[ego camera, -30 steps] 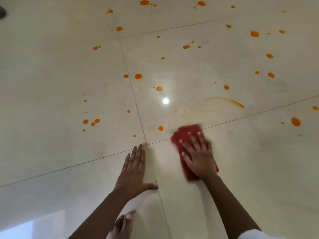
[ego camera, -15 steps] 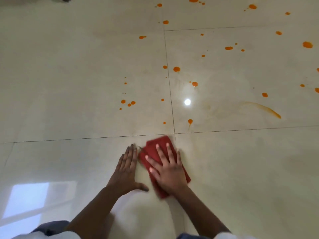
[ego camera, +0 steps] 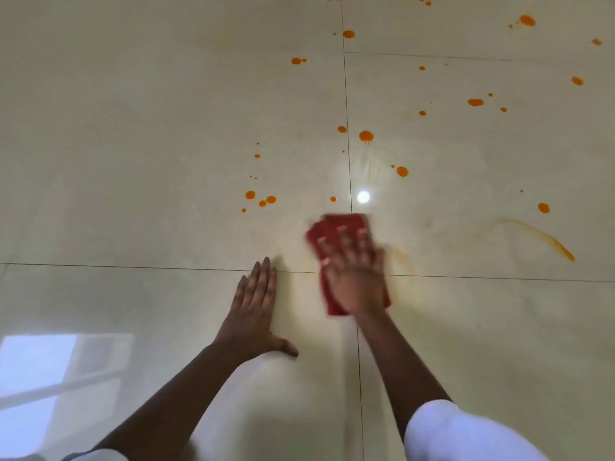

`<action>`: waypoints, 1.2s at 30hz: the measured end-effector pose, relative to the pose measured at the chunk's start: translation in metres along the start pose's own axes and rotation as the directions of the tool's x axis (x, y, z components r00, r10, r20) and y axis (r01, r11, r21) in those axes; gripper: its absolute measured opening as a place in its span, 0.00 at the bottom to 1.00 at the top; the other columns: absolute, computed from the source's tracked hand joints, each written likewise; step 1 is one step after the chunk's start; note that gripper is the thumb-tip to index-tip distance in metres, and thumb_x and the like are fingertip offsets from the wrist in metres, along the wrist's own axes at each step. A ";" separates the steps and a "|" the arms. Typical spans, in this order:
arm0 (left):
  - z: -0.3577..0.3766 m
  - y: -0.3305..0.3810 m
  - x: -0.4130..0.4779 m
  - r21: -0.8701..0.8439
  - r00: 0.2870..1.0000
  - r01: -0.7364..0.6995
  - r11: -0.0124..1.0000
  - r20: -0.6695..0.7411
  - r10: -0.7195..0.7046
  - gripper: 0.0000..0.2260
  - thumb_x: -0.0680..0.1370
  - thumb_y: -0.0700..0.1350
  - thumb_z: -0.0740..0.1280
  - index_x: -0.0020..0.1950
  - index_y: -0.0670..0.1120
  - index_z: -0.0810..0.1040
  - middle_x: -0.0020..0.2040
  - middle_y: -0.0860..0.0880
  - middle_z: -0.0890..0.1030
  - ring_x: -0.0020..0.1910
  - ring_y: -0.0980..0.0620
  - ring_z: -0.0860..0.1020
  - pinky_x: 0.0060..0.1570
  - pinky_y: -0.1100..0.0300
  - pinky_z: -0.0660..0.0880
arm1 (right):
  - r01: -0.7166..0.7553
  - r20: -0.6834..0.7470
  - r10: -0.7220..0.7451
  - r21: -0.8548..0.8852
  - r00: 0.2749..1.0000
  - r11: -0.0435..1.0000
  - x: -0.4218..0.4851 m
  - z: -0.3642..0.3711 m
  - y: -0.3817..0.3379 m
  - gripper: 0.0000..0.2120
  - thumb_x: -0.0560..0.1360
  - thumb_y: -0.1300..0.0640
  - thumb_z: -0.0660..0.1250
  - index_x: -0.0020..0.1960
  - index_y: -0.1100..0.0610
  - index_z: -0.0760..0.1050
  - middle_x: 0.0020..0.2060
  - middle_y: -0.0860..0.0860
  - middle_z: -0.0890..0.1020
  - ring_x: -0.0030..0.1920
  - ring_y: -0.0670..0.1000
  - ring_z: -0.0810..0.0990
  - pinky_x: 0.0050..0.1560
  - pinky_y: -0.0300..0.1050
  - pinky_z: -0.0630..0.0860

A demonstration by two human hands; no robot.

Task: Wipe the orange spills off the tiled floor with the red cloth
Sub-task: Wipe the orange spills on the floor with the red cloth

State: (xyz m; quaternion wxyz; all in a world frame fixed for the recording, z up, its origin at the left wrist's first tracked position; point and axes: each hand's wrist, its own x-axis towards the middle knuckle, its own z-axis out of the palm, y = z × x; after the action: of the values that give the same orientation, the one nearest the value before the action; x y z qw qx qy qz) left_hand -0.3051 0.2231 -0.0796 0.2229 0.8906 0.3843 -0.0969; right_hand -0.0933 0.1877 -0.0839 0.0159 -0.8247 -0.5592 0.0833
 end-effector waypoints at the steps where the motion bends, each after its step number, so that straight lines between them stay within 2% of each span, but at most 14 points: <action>1: -0.002 -0.002 0.001 -0.008 1.000 0.018 1.000 -0.004 -0.018 0.63 0.54 0.83 0.49 0.75 0.39 0.45 0.76 0.39 0.48 0.75 0.46 0.43 0.70 0.52 0.39 | -0.159 -0.013 0.159 0.011 0.987 0.987 0.004 0.001 0.025 0.27 0.74 0.42 0.40 0.73 0.39 0.57 0.75 0.49 0.56 0.75 0.59 0.49 0.69 0.66 0.47; 3: -0.003 -0.006 0.004 -0.021 0.999 0.032 0.999 0.026 -0.032 0.62 0.55 0.83 0.49 0.75 0.41 0.45 0.76 0.39 0.48 0.75 0.47 0.42 0.70 0.51 0.38 | -0.395 -0.075 0.404 0.113 0.912 0.912 -0.025 0.004 0.047 0.26 0.75 0.43 0.44 0.73 0.40 0.58 0.75 0.52 0.57 0.74 0.61 0.51 0.68 0.68 0.49; 5: -0.002 -0.007 0.005 -0.013 0.998 0.051 0.999 0.044 -0.051 0.63 0.56 0.83 0.48 0.75 0.38 0.48 0.76 0.38 0.51 0.75 0.44 0.46 0.70 0.50 0.42 | -0.402 -0.082 0.415 0.140 0.906 0.905 -0.073 0.005 0.015 0.25 0.74 0.45 0.50 0.71 0.45 0.64 0.72 0.56 0.65 0.71 0.66 0.59 0.65 0.71 0.58; 10: -0.001 -0.007 0.007 -0.004 0.999 0.050 0.999 0.007 -0.050 0.63 0.56 0.83 0.48 0.74 0.36 0.51 0.75 0.39 0.52 0.75 0.43 0.48 0.70 0.50 0.44 | 0.113 -0.015 -0.112 0.048 0.994 0.992 -0.015 0.004 -0.048 0.24 0.75 0.44 0.48 0.71 0.41 0.63 0.72 0.52 0.64 0.72 0.62 0.59 0.68 0.68 0.54; 12: -0.002 -0.007 0.005 -0.007 0.999 0.054 0.999 0.009 -0.054 0.63 0.55 0.83 0.49 0.75 0.36 0.51 0.76 0.39 0.51 0.75 0.43 0.47 0.70 0.50 0.43 | -0.008 0.026 0.009 -0.037 1.000 0.999 0.034 -0.006 -0.008 0.25 0.77 0.43 0.42 0.74 0.40 0.53 0.76 0.51 0.54 0.75 0.60 0.49 0.69 0.68 0.49; 14: -0.003 -0.006 0.005 -0.008 0.998 0.056 0.998 0.013 -0.055 0.64 0.55 0.82 0.50 0.75 0.37 0.50 0.76 0.40 0.49 0.75 0.43 0.45 0.70 0.50 0.43 | -0.317 0.016 0.316 0.045 0.949 0.947 0.035 -0.005 0.042 0.23 0.80 0.43 0.45 0.74 0.39 0.48 0.77 0.50 0.49 0.75 0.59 0.43 0.70 0.65 0.46; 17: -0.004 -0.006 0.005 -0.015 0.998 0.061 0.998 0.029 -0.061 0.63 0.55 0.82 0.50 0.75 0.36 0.51 0.76 0.40 0.49 0.75 0.42 0.47 0.70 0.49 0.44 | -0.475 -0.082 0.485 0.117 0.871 0.872 -0.029 -0.001 0.021 0.23 0.78 0.46 0.50 0.73 0.44 0.61 0.74 0.56 0.59 0.73 0.65 0.54 0.67 0.71 0.53; 20: -0.006 -0.008 0.005 -0.024 0.998 0.059 0.998 0.039 -0.058 0.60 0.58 0.80 0.51 0.74 0.36 0.53 0.77 0.42 0.44 0.75 0.44 0.45 0.71 0.51 0.43 | -0.120 0.000 0.121 0.109 0.993 0.987 -0.056 0.010 -0.059 0.24 0.75 0.44 0.50 0.69 0.44 0.67 0.71 0.55 0.67 0.70 0.65 0.62 0.66 0.70 0.57; 22: -0.009 -0.018 0.004 -0.010 0.997 0.080 0.997 0.007 -0.080 0.57 0.60 0.79 0.51 0.74 0.36 0.53 0.77 0.40 0.48 0.75 0.46 0.45 0.70 0.51 0.42 | 0.162 0.072 -0.164 0.024 0.984 0.986 -0.013 0.001 -0.067 0.26 0.75 0.41 0.43 0.72 0.40 0.59 0.75 0.51 0.58 0.74 0.62 0.53 0.69 0.68 0.50; 25: -0.024 -0.039 -0.003 0.079 0.999 0.048 0.996 0.019 -0.050 0.58 0.58 0.79 0.52 0.75 0.40 0.50 0.76 0.38 0.52 0.74 0.45 0.43 0.70 0.50 0.42 | -0.002 0.147 0.004 -0.014 0.989 1.000 0.041 -0.010 -0.015 0.25 0.78 0.40 0.39 0.74 0.38 0.45 0.76 0.48 0.44 0.75 0.57 0.39 0.71 0.64 0.43; 28: -0.037 -0.053 -0.013 0.097 0.997 0.070 0.993 0.008 -0.072 0.59 0.55 0.78 0.52 0.73 0.44 0.34 0.74 0.45 0.34 0.73 0.49 0.31 0.70 0.55 0.32 | -0.263 0.017 0.262 0.078 0.965 0.962 0.000 0.000 -0.006 0.23 0.79 0.43 0.47 0.74 0.40 0.53 0.76 0.53 0.53 0.75 0.62 0.46 0.69 0.69 0.48; 32: -0.039 -0.050 -0.032 0.090 0.989 0.137 0.986 0.046 -0.142 0.63 0.55 0.73 0.69 0.75 0.40 0.43 0.74 0.43 0.43 0.74 0.43 0.45 0.71 0.44 0.53 | 0.064 0.137 -0.082 0.136 0.987 0.989 -0.070 0.007 -0.097 0.23 0.75 0.42 0.52 0.68 0.41 0.68 0.71 0.54 0.67 0.70 0.64 0.63 0.66 0.68 0.57; 34: -0.039 -0.051 -0.039 0.146 0.990 0.134 0.980 0.019 -0.139 0.58 0.62 0.69 0.70 0.75 0.41 0.40 0.73 0.43 0.37 0.72 0.44 0.38 0.72 0.46 0.47 | 0.284 0.066 -0.287 0.060 0.956 0.957 -0.032 0.003 -0.106 0.22 0.78 0.41 0.49 0.71 0.38 0.61 0.75 0.50 0.58 0.74 0.61 0.53 0.69 0.67 0.51; 36: -0.044 -0.053 -0.048 0.091 0.979 0.186 0.978 0.072 -0.193 0.53 0.68 0.66 0.67 0.74 0.42 0.36 0.73 0.44 0.32 0.69 0.47 0.30 0.70 0.51 0.36 | 0.199 0.176 -0.209 0.072 0.962 0.977 0.008 -0.007 -0.090 0.23 0.79 0.40 0.45 0.74 0.38 0.49 0.76 0.48 0.44 0.75 0.58 0.38 0.70 0.65 0.41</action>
State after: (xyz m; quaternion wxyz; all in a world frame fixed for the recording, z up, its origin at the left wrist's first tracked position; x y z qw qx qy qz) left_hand -0.3767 0.2450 -0.0418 0.1904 0.8538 0.4539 -0.1693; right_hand -0.1722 0.2297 -0.0675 -0.0048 -0.7509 -0.6378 0.1715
